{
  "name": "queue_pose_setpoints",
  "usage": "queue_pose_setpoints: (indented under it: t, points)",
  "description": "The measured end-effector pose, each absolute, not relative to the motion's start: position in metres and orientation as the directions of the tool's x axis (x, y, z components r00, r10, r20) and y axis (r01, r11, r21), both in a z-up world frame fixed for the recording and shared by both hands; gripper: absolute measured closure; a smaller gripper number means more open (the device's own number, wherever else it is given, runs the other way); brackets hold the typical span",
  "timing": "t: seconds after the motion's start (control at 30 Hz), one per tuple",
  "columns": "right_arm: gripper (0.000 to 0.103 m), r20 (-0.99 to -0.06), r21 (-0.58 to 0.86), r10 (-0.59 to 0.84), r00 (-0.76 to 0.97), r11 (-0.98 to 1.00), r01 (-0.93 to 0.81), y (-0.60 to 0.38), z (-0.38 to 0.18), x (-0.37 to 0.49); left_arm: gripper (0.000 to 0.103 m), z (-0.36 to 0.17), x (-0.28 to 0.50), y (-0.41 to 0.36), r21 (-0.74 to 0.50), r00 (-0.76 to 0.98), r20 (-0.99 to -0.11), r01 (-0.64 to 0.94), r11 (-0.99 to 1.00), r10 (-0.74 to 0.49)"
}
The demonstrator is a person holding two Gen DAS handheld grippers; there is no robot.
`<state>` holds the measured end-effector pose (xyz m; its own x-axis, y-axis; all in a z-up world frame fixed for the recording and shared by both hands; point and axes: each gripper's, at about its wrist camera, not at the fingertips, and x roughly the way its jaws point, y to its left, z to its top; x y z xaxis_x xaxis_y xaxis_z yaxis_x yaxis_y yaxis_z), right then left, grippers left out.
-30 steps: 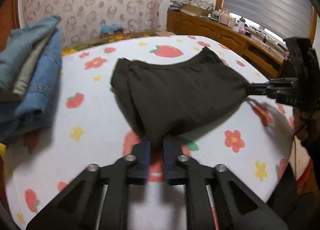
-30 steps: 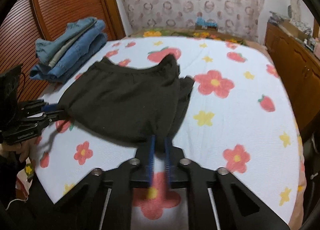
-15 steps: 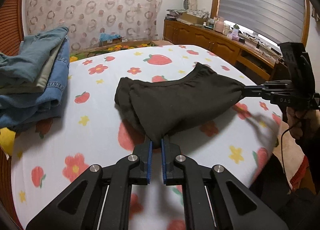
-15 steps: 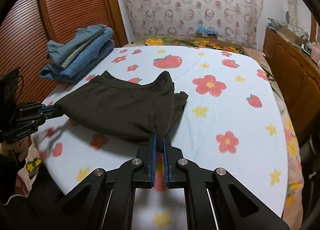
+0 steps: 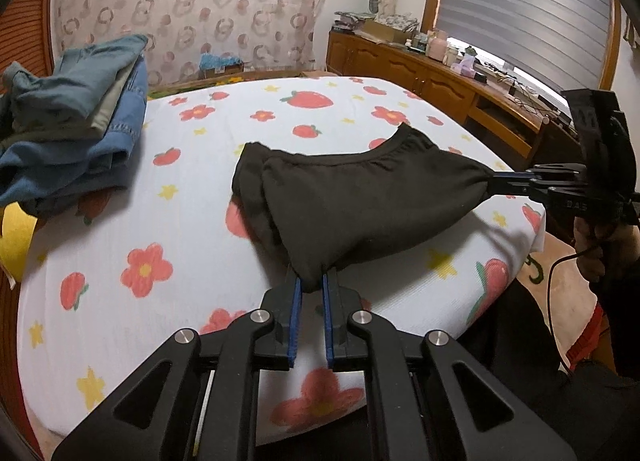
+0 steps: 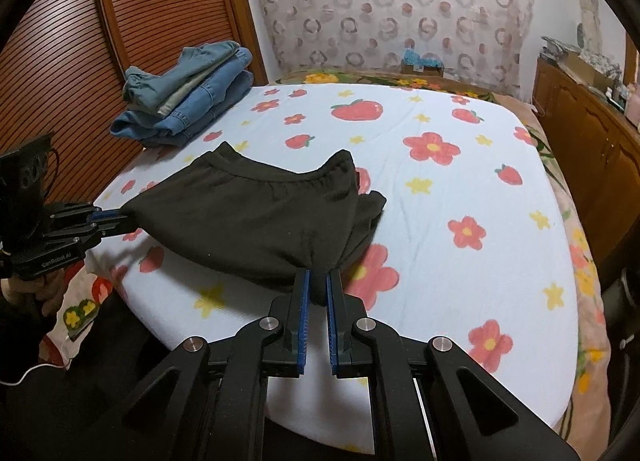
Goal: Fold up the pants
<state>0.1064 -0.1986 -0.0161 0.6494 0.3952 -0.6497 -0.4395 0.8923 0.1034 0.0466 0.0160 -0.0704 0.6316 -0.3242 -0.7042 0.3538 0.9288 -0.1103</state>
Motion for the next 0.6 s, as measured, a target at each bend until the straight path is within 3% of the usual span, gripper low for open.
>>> queue_pose_setpoints:
  t: [0.13, 0.37, 0.47, 0.53, 0.6]
  points:
    - [0.097, -0.638, 0.094, 0.392, 0.663, 0.894, -0.438, -0.197, -0.011, 0.100, 0.089, -0.068, 0.043, 0.016, -0.110, 0.634, -0.702, 0.354, 0.929, -0.325]
    - [0.094, -0.602, 0.078, 0.398, 0.692, 0.892, -0.446, -0.194, 0.001, 0.092, 0.073, -0.056, 0.036, 0.019, -0.116, 0.651, -0.681, 0.356, 0.927, -0.335]
    - [0.093, -0.597, 0.075, 0.401, 0.694, 0.890, -0.450, -0.191, 0.002, 0.091, 0.055, -0.054, 0.037, 0.022, -0.122, 0.661, -0.671, 0.350, 0.929, -0.337]
    - [0.080, -0.598, 0.070, 0.397, 0.697, 0.892, -0.447, -0.188, 0.001, 0.094, 0.046, -0.053, 0.041, 0.024, -0.128, 0.665, -0.669, 0.339, 0.932, -0.333]
    - [0.069, -0.604, 0.067, 0.384, 0.698, 0.898, -0.436, -0.186, -0.001, 0.099, 0.022, -0.053, 0.046, 0.026, -0.137, 0.668, -0.666, 0.327, 0.935, -0.331]
